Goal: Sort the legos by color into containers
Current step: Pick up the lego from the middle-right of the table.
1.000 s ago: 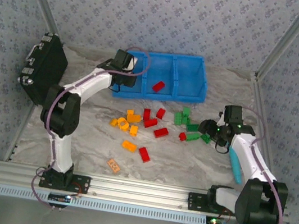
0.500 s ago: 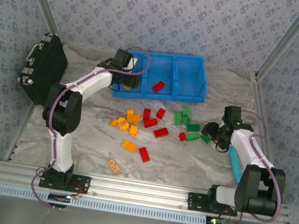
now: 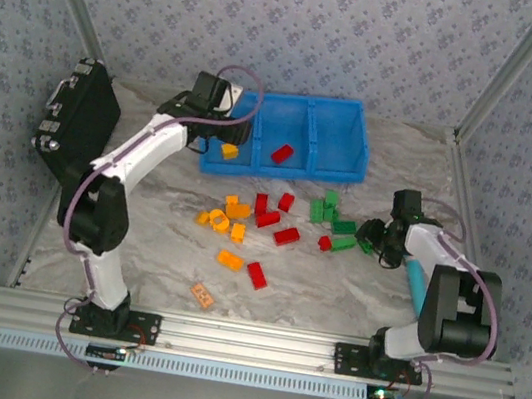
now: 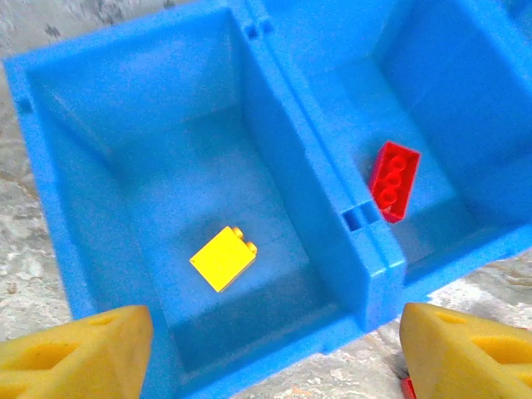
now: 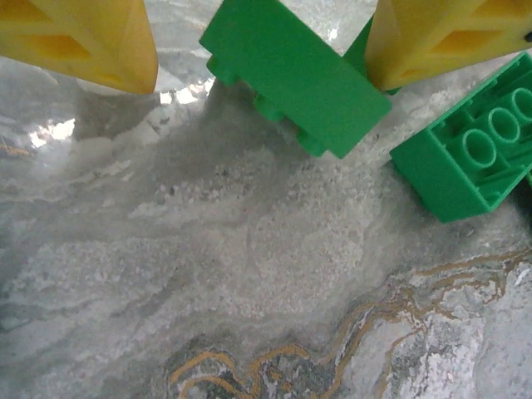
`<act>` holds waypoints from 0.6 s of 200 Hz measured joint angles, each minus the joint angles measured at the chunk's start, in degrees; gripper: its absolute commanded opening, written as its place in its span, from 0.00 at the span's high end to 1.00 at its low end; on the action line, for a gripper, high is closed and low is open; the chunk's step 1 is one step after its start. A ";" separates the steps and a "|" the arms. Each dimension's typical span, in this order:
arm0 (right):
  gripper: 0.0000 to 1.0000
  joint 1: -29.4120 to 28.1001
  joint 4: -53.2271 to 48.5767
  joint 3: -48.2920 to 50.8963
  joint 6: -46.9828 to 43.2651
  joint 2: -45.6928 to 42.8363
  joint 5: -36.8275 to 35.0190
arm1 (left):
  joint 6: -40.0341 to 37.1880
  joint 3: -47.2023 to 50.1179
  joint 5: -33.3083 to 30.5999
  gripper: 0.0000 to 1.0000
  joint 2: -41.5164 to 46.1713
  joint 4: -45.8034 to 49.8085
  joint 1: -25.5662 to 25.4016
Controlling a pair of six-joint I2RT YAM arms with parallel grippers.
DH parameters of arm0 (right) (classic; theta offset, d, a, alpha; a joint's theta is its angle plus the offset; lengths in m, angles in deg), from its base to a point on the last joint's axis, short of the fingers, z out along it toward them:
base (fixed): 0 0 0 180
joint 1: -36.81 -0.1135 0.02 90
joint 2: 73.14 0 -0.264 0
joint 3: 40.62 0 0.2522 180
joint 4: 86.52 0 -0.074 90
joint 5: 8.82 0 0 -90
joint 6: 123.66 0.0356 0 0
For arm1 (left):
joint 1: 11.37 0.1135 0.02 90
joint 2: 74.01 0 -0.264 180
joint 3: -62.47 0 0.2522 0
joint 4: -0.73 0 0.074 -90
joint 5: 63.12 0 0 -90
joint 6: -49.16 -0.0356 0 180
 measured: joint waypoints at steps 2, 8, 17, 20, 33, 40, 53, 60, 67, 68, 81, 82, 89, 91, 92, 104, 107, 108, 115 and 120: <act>0.33 0.00 0.20 0.00 -0.02 0.22 0.00 | 0.00 0.00 -0.02 0.21 0.31 0.09 -0.04; 0.34 0.00 0.48 0.00 -0.04 0.68 0.00 | 0.00 0.00 0.00 0.21 1.46 0.42 -0.13; 0.37 0.00 1.05 0.00 0.00 1.49 0.00 | 0.02 0.22 -0.02 0.20 3.26 0.87 -0.22; 0.37 0.00 1.25 0.00 -0.02 1.70 0.00 | 0.02 0.26 -0.02 0.20 3.91 1.09 -0.28; 0.42 0.00 1.57 -0.09 -0.02 2.78 -0.46 | 0.07 1.29 -0.02 0.20 6.91 1.44 -0.50; 0.45 0.17 1.53 -0.15 0.04 2.89 -0.46 | 0.22 2.14 0.00 0.20 8.70 1.57 -0.55; 0.53 0.28 1.31 -0.20 0.15 3.08 -0.81 | 0.26 3.89 -0.02 0.19 11.47 1.84 -0.59; 0.56 0.39 1.01 -0.33 0.02 3.28 -1.20 | 0.28 4.79 -0.04 0.19 12.74 2.16 -0.59; 0.58 0.52 0.76 -0.46 0.04 3.43 -1.40 | 0.28 5.55 -0.04 0.19 13.66 2.58 -0.59; 0.58 0.55 0.76 -0.48 0.02 3.45 -1.42 | 0.28 5.77 -0.07 0.19 13.88 2.80 -0.59; 0.62 0.59 0.31 -0.66 -0.11 3.58 -1.84 | 0.28 7.34 -0.26 0.18 15.06 3.30 -0.59; 0.62 0.59 0.28 -0.68 -0.13 3.58 -1.84 | 0.28 7.48 -0.26 0.18 15.15 3.32 -0.59; 0.63 0.59 0.07 -0.79 -0.28 3.61 -2.01 | 0.26 8.44 -0.31 0.18 15.61 3.65 -0.57; 0.64 0.59 0.00 -0.79 -0.26 3.61 -2.05 | 0.26 8.74 -0.33 0.18 15.72 3.74 -0.57; 0.64 0.59 -0.04 -0.81 -0.26 3.61 -2.12 | 0.28 8.85 -0.35 0.18 15.76 3.76 -0.57; 0.67 0.59 -0.35 -0.90 -0.57 3.63 -2.38 | 0.26 10.56 -0.52 0.18 16.31 4.52 -0.55; 0.68 0.59 -0.44 -0.94 -0.61 3.63 -2.43 | 0.26 10.97 -0.57 0.17 16.41 4.68 -0.52; 0.68 0.59 -0.48 -0.94 -0.68 3.63 -2.45 | 0.26 11.08 -0.59 0.17 16.44 4.74 -0.52; 0.69 0.59 -0.59 -0.94 -0.83 3.63 -2.54 | 0.26 12.00 -0.72 0.17 16.79 5.09 -0.52; 0.70 0.59 -0.72 -0.96 -0.94 3.63 -2.62 | 0.28 12.66 -0.72 0.17 17.07 5.46 -0.46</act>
